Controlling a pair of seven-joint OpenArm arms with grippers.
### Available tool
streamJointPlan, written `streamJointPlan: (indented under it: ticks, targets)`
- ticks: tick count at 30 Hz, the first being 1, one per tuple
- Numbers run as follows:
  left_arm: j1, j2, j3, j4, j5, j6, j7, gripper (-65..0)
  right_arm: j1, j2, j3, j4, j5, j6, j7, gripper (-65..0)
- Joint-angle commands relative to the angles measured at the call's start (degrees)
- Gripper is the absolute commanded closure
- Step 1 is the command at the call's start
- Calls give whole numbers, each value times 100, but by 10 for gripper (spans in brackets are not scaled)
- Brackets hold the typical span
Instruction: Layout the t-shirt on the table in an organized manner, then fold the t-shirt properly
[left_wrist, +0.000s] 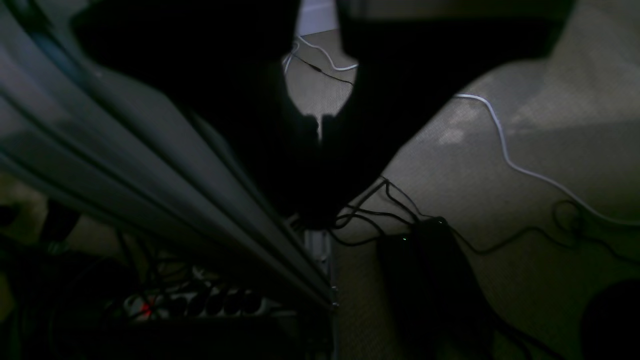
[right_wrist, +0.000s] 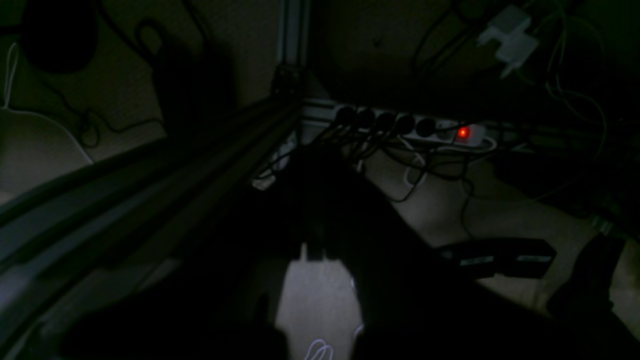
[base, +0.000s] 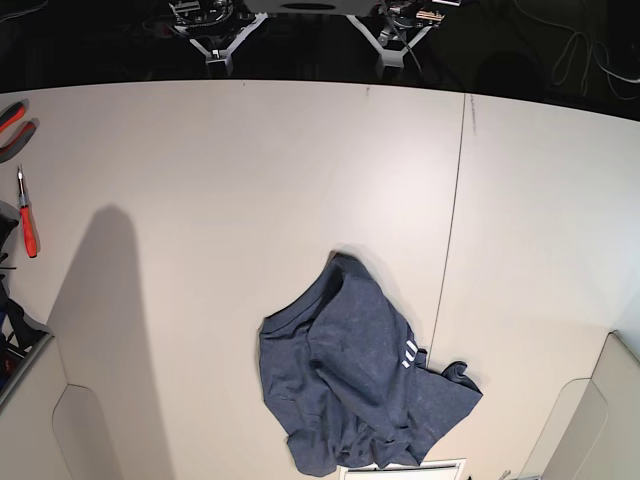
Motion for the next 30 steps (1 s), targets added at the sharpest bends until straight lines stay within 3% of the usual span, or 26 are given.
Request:
streamJointPlan:
  ticks: [1, 30]
  targets:
    - [20, 28, -4, 44, 72, -57, 4, 0, 13, -15, 9, 46, -17, -24, 103, 0]
    - [66, 28, -4, 225, 136, -57, 155, 0, 13, -15, 9, 164, -17, -24, 103, 0]
